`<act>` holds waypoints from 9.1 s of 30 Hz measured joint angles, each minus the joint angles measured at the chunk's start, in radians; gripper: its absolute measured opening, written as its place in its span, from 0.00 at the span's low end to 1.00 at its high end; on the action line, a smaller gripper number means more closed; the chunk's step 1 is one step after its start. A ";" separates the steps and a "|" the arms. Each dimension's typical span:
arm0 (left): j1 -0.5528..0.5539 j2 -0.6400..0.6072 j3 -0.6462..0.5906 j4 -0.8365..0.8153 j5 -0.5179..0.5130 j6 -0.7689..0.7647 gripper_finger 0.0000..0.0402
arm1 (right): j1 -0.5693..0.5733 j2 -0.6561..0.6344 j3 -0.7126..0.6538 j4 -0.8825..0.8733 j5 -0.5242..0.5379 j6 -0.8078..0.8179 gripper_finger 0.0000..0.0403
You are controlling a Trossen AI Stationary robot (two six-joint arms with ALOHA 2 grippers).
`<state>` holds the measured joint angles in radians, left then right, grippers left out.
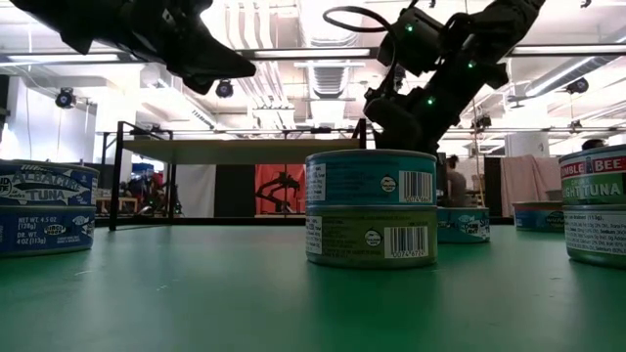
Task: Stack canned seafood by type on shelf
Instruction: Put the top right blue tuna can on the shelf
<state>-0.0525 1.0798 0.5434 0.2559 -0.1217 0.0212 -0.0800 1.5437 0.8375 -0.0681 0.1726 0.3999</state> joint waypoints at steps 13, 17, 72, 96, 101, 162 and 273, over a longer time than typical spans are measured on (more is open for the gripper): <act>0.000 0.003 -0.001 -0.012 0.000 0.000 0.00 | -0.018 0.116 0.009 0.086 -0.080 -0.007 0.80; 0.000 0.003 -0.001 -0.012 0.000 0.000 0.00 | -0.019 0.125 0.011 0.091 -0.091 -0.021 0.84; 0.000 0.003 -0.002 -0.013 0.000 -0.004 0.00 | 0.052 0.055 0.005 0.097 -0.084 -0.017 0.02; 0.000 0.003 -0.002 -0.012 0.000 -0.004 0.00 | 0.052 0.042 0.063 -0.027 -0.091 0.052 0.18; 0.000 0.003 -0.002 -0.012 0.000 -0.004 0.00 | 0.037 0.048 0.059 -0.024 -0.140 0.025 0.43; 0.000 0.003 -0.002 -0.028 -0.001 -0.004 0.00 | 0.080 0.035 0.057 -0.002 -0.072 0.045 0.05; 0.000 0.022 -0.002 -0.042 -0.012 0.041 0.00 | 0.060 0.094 0.166 -0.145 -0.279 0.174 0.47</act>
<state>-0.0525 1.1019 0.5419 0.2138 -0.1333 0.0624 -0.0196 1.6375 1.0035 -0.2128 -0.1068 0.5735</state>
